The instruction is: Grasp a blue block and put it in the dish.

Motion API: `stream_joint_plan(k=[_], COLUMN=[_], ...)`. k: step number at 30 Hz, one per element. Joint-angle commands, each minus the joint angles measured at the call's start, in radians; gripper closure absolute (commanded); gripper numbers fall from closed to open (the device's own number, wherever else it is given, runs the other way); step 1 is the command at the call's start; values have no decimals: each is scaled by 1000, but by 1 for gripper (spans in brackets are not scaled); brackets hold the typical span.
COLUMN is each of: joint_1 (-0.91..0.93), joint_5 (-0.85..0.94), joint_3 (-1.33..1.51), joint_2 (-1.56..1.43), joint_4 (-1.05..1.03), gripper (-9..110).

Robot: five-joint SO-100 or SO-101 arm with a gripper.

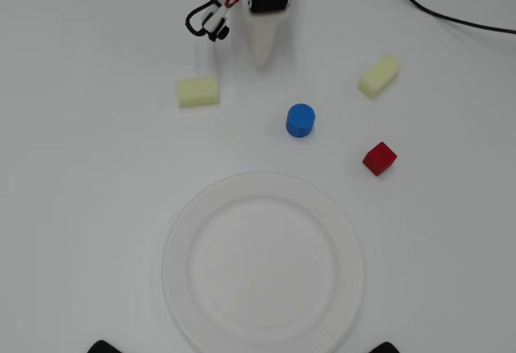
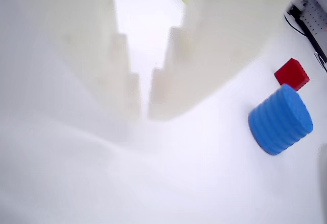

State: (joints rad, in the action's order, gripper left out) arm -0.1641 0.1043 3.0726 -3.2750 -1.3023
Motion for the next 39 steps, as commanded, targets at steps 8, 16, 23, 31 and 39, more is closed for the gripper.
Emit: stream_joint_plan(k=[8, 16, 23, 31, 39], joint_1=[-11, -9, 12, -14, -150], joint_5=[23, 18, 25, 9, 18], joint_3=[106, 106, 48, -428, -822], joint_2=[-176, -176, -103, 520, 923], joint_4=[-15, -14, -25, 3, -31], gripper=[101, 101, 101, 101, 95])
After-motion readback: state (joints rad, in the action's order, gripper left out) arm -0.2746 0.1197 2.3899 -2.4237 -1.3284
